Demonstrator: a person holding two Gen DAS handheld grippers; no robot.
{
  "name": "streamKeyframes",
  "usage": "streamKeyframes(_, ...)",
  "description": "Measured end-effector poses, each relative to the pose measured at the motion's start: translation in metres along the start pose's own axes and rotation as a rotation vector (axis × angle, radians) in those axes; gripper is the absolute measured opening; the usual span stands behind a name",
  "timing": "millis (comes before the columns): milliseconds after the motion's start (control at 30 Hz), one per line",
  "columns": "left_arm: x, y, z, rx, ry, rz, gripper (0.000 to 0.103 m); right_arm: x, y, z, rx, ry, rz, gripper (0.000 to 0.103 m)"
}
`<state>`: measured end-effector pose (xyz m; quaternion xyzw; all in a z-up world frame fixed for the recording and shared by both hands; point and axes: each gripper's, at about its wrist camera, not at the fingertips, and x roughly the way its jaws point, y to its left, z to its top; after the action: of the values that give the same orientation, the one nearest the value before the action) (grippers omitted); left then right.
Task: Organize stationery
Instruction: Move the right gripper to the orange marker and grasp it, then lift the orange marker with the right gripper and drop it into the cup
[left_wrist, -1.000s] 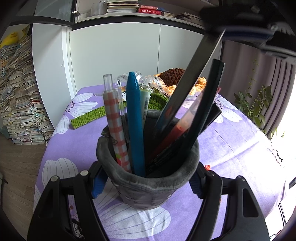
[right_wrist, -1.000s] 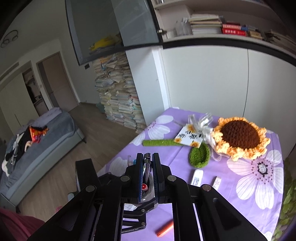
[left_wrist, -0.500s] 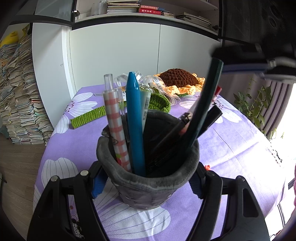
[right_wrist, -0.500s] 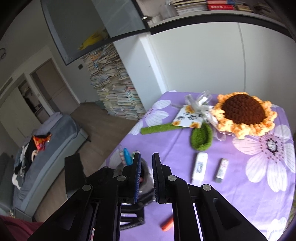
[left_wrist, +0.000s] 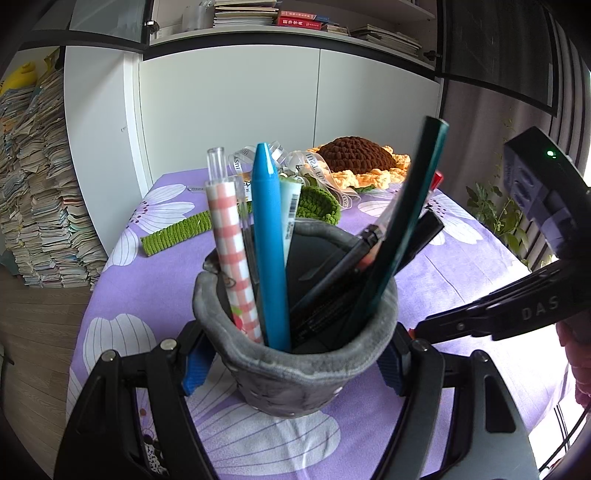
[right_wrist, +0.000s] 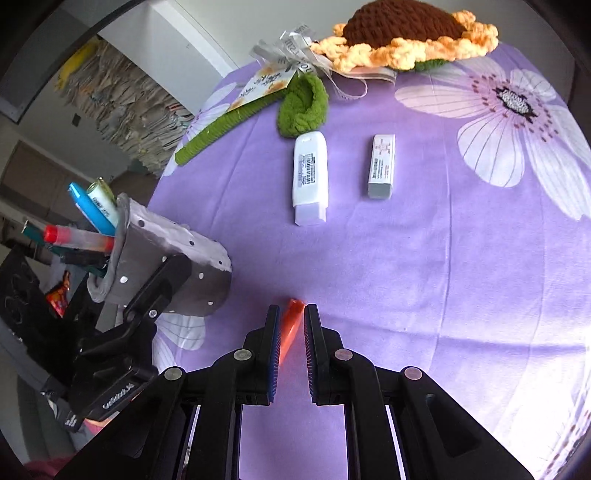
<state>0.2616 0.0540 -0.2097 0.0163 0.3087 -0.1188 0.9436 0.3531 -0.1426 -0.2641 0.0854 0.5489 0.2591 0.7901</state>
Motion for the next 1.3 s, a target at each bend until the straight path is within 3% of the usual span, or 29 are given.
streamKeyframes(300, -0.001, 0.0, 0.0, -0.001, 0.0, -0.002, 0.073, 0.019, 0.008, 0.011, -0.025, 0.022, -0.049, 0.011)
streamKeyframes(500, -0.001, 0.001, 0.0, -0.004, 0.0, -0.003, 0.073, 0.017, 0.02, 0.008, -0.121, 0.013, -0.082, 0.011)
streamKeyframes(600, -0.001, 0.001, 0.0, -0.003, -0.001, -0.003, 0.073, 0.0, 0.023, 0.005, -0.132, -0.058, -0.054, 0.011)
streamKeyframes(800, -0.001, 0.0, 0.0, -0.003, 0.0, -0.002, 0.073, -0.061, 0.032, -0.004, -0.138, -0.233, 0.085, 0.011)
streamKeyframes(967, -0.001, 0.0, 0.0, 0.0, 0.001, 0.001, 0.073, -0.107, 0.053, -0.012, -0.208, -0.405, 0.093, 0.011)
streamKeyframes(1133, -0.001, 0.0, 0.0, 0.002, 0.001, 0.004, 0.073, -0.128, 0.071, 0.004, -0.246, -0.49, 0.127, 0.011)
streamKeyframes(1300, -0.001, 0.0, 0.0, 0.004, 0.001, 0.004, 0.073, -0.125, 0.086, 0.019, -0.281, -0.511, 0.148, 0.011)
